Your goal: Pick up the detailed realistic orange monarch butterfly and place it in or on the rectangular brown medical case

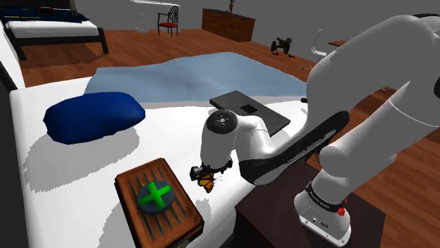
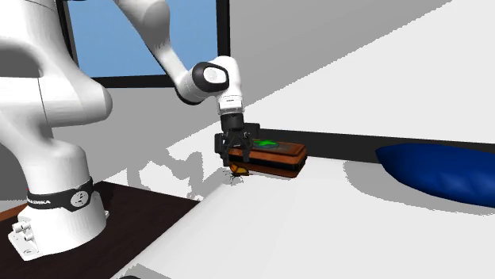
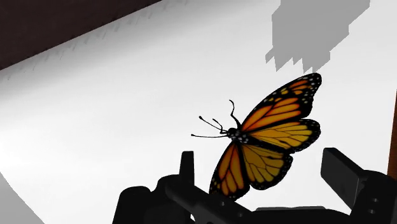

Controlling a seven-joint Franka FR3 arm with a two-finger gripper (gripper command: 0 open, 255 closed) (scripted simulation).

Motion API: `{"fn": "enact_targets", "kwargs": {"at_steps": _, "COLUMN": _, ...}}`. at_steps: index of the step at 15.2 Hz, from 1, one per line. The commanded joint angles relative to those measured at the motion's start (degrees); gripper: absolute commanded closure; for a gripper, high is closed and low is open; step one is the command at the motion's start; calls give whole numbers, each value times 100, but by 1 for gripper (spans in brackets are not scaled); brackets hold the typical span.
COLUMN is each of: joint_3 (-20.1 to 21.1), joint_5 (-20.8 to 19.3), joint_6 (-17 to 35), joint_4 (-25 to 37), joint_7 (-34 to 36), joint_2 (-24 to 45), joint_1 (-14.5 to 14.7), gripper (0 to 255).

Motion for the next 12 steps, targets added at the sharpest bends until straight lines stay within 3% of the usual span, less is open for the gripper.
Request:
{"fn": "enact_targets", "kwargs": {"at_steps": 1, "joint_3": 764, "joint_5": -1363, "joint_6": -78, "joint_4": 160, "joint_7": 1053, "joint_2": 847, "joint_1": -864, "gripper": 0}}
{"fn": "enact_targets", "kwargs": {"at_steps": 2, "joint_3": 526, "joint_5": -2047, "joint_6": -223, "joint_4": 212, "joint_7": 1530, "joint_2": 1310, "joint_1": -680, "gripper": 0}}
{"fn": "enact_targets", "kwargs": {"at_steps": 3, "joint_3": 305, "joint_5": -2451, "joint_6": -301, "joint_4": 244, "joint_7": 1806, "joint_2": 1588, "joint_1": -499, "gripper": 0}}
{"fn": "enact_targets", "kwargs": {"at_steps": 4, "joint_3": -127, "joint_5": -2539, "joint_6": -244, "joint_4": 244, "joint_7": 1863, "joint_2": 1625, "joint_1": -101, "gripper": 0}}
{"fn": "enact_targets", "kwargs": {"at_steps": 6, "joint_3": -527, "joint_5": -2969, "joint_6": -261, "joint_4": 279, "joint_7": 2149, "joint_2": 1906, "joint_1": 225, "gripper": 0}}
{"fn": "enact_targets", "kwargs": {"at_steps": 12, "joint_3": -627, "joint_5": -3078, "joint_6": -262, "joint_4": 289, "joint_7": 2220, "joint_2": 1977, "joint_1": 303, "gripper": 0}}
